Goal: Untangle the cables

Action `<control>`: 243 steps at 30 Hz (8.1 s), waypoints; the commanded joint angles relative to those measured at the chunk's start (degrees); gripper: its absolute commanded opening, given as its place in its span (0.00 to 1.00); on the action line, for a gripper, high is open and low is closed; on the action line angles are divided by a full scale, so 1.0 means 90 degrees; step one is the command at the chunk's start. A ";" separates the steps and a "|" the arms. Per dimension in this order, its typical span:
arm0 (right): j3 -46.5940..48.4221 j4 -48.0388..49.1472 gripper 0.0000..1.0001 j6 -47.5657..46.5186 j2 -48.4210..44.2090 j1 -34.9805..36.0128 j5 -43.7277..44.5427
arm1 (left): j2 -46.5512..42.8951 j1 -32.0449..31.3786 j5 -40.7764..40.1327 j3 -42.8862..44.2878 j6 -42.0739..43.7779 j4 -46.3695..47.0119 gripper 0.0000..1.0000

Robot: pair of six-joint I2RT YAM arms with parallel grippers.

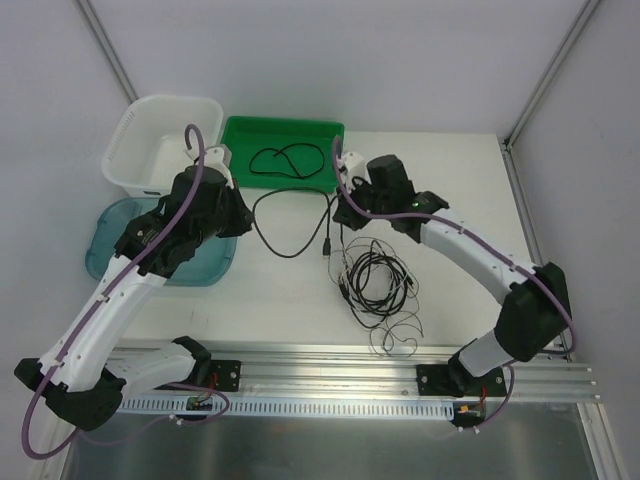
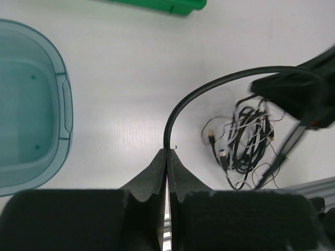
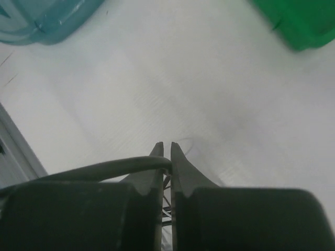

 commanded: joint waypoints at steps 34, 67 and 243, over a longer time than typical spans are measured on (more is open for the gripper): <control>0.1362 -0.1592 0.01 -0.0245 -0.1492 0.0650 0.1947 | -0.0765 0.0021 0.2996 -0.2332 0.0469 0.2344 0.99; 0.0114 0.0615 0.01 0.1836 -0.1901 0.1168 0.1049 | 0.1033 -0.1551 0.1562 -0.3104 -0.0136 0.5216 0.08; -0.1607 -0.1477 0.97 0.1992 -0.3807 -0.0668 0.0493 | 0.7596 0.1467 -0.2481 0.5481 0.5038 0.1835 0.99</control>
